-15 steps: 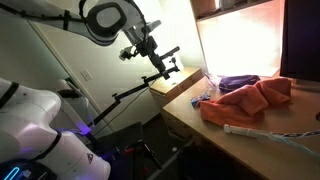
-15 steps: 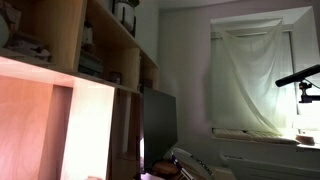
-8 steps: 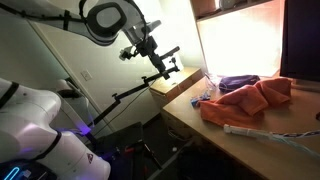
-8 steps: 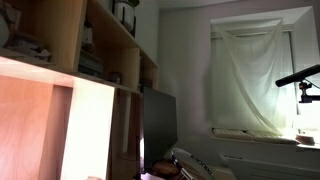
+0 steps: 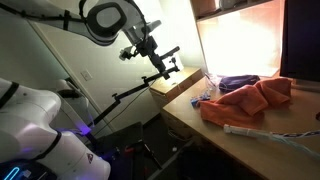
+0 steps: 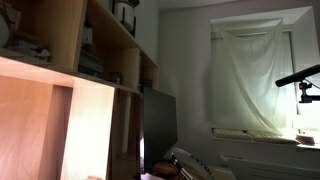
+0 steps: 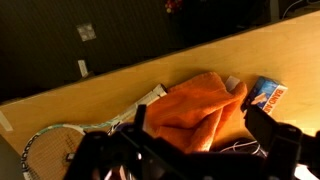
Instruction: Pick up the towel and wipe the screen of the computer monitor
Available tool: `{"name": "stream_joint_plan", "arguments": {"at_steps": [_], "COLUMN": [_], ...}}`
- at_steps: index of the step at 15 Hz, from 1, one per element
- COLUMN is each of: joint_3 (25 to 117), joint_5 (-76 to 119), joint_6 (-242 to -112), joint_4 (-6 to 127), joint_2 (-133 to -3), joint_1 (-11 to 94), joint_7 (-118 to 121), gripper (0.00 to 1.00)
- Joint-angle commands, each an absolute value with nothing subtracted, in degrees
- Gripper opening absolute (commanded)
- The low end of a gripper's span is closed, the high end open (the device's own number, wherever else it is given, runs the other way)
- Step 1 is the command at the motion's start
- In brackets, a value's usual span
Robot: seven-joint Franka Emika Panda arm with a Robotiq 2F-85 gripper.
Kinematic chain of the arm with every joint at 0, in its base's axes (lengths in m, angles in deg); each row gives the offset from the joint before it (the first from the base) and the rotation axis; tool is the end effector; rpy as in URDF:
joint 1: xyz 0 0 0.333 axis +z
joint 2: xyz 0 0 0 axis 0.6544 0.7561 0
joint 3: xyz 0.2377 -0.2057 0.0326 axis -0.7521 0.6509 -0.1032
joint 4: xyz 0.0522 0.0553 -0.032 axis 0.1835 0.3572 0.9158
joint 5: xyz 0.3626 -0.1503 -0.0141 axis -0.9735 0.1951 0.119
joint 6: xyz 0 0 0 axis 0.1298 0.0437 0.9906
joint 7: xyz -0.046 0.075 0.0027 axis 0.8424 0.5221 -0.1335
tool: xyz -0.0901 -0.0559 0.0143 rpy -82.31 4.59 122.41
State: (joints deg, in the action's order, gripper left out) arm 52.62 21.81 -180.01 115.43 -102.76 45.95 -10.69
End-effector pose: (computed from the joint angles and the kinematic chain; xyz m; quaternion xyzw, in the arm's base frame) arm 0.4068 0.1421 0.3848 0.9954 0.0350 0.0823 0.0352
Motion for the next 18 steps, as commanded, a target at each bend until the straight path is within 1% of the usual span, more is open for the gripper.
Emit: {"name": "stream_joint_plan", "arguments": {"at_steps": [1,4,8,14,16,18], "joint_3": [53.1,53.3,54.0,54.8,54.9,55.2], "joint_5": [23.9,27.0,30.1,31.4,33.3,37.6], "joint_6": [-178.4,-177.2,-173.2,-163.6,-163.5,-166.7], "joint_4": [113.0,108.9,100.2,84.0,80.2,77.5], "joint_2": [-101.9,-100.5,-96.1,-84.5,-80.9,-77.5], "joint_1": [45.7,44.9,44.6,46.2,47.0,48.1], "joint_7": [-11.1,-10.5,-9.2,-6.0,-5.3,-5.9], "gripper": [1.00,1.00,1.00,1.00,1.00,1.00]}}
